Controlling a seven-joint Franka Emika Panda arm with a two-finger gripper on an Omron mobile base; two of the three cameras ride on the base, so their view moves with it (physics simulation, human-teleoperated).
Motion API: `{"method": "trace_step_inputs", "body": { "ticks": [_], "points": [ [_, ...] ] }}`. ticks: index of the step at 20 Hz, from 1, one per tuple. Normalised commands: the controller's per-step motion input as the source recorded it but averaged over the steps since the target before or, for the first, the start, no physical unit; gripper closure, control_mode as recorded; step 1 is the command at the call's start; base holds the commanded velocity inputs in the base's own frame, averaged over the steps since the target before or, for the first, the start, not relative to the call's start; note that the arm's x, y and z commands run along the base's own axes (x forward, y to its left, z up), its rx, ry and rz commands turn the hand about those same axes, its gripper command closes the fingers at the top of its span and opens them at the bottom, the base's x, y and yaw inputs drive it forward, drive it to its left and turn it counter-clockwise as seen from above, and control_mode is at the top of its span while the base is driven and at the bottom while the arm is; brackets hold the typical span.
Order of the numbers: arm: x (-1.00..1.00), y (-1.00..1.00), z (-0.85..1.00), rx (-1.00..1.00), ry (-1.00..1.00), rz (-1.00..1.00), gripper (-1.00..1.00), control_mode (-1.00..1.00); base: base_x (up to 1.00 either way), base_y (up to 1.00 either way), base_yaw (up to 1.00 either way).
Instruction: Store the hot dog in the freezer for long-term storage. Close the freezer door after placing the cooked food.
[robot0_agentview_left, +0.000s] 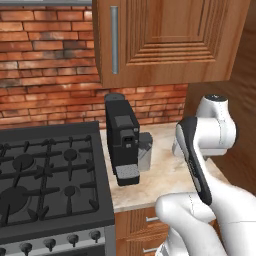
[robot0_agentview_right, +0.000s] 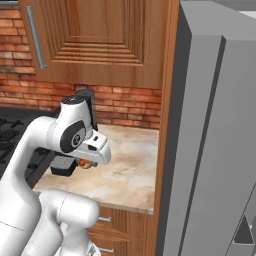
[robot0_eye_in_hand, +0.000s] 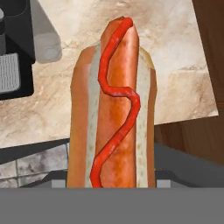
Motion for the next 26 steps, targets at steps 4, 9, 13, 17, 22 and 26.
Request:
{"method": "trace_step_inputs", "body": {
  "ticks": [4, 9, 13, 17, 22, 26],
  "points": [
    [-0.16, 0.02, 0.02, 0.03, 0.05, 0.0, 1.0, -1.0, 0.0, 0.0, 0.0],
    [-0.36, 0.14, 0.21, 0.04, 0.0, 0.0, 1.0, -1.0, 0.0, 0.0, 0.0],
    [-0.2, 0.07, 0.04, 0.0, 0.0, 0.0, 1.0, -1.0, 0.0, 0.0, 0.0],
    [0.0, 0.0, 0.0, 0.0, 0.0, 0.0, 1.0, -1.0, 0.0, 0.0, 0.0],
    [-0.06, 0.0, 0.0, 0.0, 0.0, 0.0, 1.0, -1.0, 0.0, 0.0, 0.0],
    [-0.24, 0.0, 0.0, 0.0, 0.0, 0.0, 1.0, 1.0, -0.34, 0.0, 0.0]
  ]
}}
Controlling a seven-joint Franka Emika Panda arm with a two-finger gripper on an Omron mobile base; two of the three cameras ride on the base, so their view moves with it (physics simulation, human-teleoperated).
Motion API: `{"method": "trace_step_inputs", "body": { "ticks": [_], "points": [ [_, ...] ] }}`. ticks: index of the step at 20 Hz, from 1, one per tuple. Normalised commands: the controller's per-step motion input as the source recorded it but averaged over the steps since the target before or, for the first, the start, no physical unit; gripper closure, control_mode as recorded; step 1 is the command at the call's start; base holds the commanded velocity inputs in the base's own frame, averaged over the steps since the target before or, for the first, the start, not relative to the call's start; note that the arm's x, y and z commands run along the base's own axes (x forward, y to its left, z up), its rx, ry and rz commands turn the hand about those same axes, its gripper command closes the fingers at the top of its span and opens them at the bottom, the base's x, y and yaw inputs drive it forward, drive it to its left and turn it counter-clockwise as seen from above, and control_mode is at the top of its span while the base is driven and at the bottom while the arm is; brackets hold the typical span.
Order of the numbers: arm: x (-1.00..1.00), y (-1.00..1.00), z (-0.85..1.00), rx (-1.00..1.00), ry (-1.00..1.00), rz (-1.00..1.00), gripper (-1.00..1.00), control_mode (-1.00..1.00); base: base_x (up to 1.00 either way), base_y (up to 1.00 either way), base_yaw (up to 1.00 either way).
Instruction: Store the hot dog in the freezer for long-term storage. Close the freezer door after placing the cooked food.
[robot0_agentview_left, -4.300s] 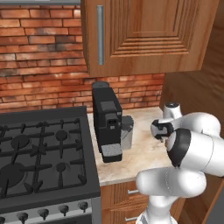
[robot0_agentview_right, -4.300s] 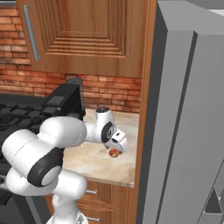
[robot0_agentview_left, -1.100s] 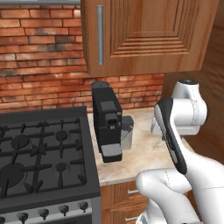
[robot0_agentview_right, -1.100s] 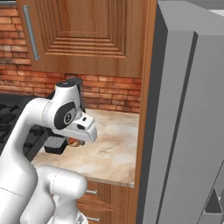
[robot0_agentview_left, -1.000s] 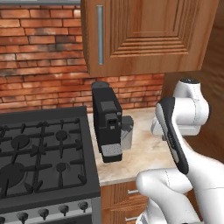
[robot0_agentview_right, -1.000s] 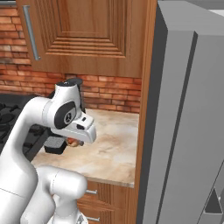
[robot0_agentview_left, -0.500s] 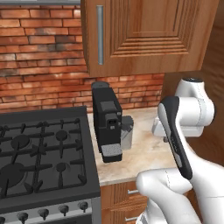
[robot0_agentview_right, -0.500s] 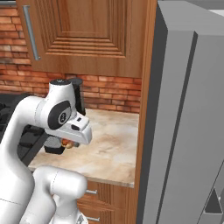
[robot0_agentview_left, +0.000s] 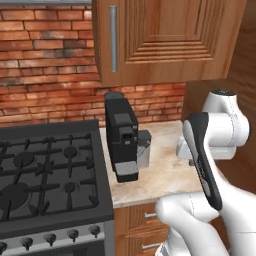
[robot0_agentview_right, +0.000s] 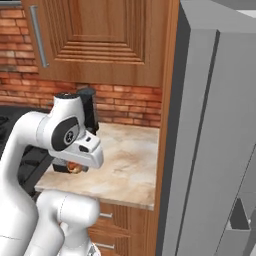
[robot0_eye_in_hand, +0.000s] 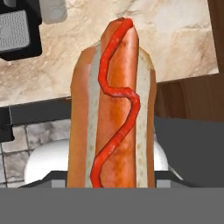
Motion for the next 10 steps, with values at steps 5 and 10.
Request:
{"method": "trace_step_inputs", "body": {
  "ticks": [5, 10],
  "points": [
    [0.0, 0.0, 0.0, 0.0, 0.0, 0.0, 1.0, 1.0, -0.7, 0.0, 0.0],
    [0.0, 0.0, 0.0, 0.0, 0.0, 0.0, 1.0, 1.0, -0.71, 0.0, 0.0]
  ]
}}
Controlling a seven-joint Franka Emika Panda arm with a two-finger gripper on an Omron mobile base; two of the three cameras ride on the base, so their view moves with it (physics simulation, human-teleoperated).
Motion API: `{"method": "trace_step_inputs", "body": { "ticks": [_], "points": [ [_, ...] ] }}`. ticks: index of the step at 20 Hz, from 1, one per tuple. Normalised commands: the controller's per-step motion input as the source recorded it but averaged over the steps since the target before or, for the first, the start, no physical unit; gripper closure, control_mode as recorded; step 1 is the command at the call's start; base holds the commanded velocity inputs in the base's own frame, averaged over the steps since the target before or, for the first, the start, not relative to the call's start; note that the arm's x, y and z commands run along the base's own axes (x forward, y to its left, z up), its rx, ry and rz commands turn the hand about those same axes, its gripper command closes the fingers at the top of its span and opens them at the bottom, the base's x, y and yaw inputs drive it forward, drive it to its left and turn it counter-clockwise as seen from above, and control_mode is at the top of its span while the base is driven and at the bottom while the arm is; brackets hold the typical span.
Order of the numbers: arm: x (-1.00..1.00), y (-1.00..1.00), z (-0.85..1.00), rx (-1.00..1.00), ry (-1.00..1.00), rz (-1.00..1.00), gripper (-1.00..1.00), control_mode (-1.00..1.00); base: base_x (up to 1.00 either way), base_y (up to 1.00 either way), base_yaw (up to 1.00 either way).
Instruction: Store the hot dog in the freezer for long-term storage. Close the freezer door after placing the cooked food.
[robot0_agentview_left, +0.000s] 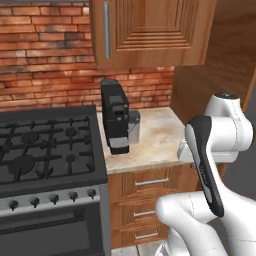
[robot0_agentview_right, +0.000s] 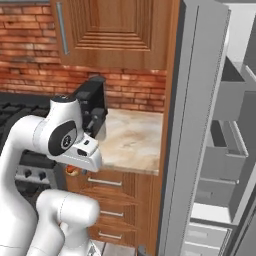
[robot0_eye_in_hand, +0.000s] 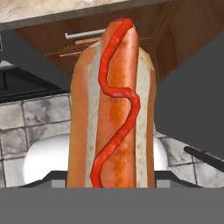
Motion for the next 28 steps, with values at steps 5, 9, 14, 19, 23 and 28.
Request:
{"method": "trace_step_inputs", "body": {
  "ticks": [5, 9, 14, 19, 23, 28],
  "points": [
    [0.0, 0.0, 0.0, 0.0, 0.0, 0.0, 1.0, 1.0, -0.73, 0.0, 0.0],
    [0.0, 0.0, 0.0, 0.0, 0.0, 0.0, 1.0, 1.0, -0.78, 0.0, 0.0],
    [0.0, 0.0, 0.0, 0.0, 0.0, 0.0, 1.0, 1.0, -0.74, 0.04, 0.0],
    [0.0, 0.0, 0.0, 0.0, 0.0, 0.0, 1.0, 1.0, -0.63, 0.0, -0.21],
    [0.0, 0.0, 0.0, 0.0, 0.0, 0.0, 1.0, 1.0, -0.65, -0.01, -0.44],
    [0.0, 0.0, 0.0, 0.0, 0.0, 0.0, 1.0, 1.0, -0.47, -0.21, -0.56]
  ]
}}
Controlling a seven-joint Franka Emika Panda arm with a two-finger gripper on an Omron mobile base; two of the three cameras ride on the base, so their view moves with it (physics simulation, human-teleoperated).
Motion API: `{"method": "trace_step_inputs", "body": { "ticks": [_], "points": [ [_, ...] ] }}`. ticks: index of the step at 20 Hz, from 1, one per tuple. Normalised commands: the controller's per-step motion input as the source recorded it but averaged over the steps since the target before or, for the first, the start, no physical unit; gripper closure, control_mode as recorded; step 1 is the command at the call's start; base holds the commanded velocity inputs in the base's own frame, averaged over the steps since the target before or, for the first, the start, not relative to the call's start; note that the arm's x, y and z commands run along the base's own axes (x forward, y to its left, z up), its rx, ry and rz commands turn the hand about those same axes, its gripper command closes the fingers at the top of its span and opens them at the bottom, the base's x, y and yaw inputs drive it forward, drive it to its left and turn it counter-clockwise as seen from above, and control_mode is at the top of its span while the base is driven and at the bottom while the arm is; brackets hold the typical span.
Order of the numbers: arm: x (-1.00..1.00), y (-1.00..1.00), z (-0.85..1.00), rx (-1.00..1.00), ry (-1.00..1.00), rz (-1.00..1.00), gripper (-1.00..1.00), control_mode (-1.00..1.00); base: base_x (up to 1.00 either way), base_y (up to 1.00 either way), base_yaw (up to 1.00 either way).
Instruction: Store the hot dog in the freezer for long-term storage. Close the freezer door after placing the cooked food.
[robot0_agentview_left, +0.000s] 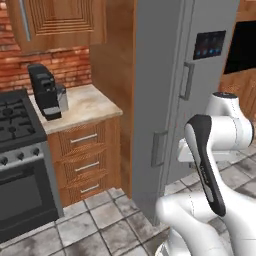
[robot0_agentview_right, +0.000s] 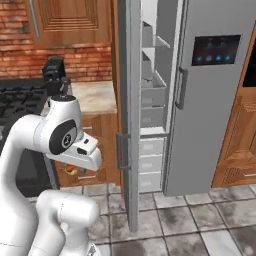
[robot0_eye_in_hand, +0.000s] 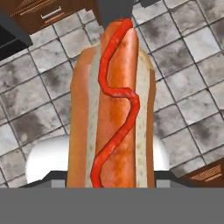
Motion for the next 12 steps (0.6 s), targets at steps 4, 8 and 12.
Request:
{"method": "trace_step_inputs", "body": {
  "ticks": [4, 8, 12],
  "points": [
    [0.0, 0.0, 0.0, 0.0, 0.0, 0.0, 1.0, 1.0, -0.04, -0.37, -0.69],
    [0.0, 0.0, 0.0, 0.0, 0.0, 0.0, 1.0, 1.0, 0.11, -0.43, -0.69],
    [0.0, 0.0, 0.0, 0.0, 0.0, 0.0, 1.0, 1.0, 0.33, -0.14, -0.42]
  ]
}}
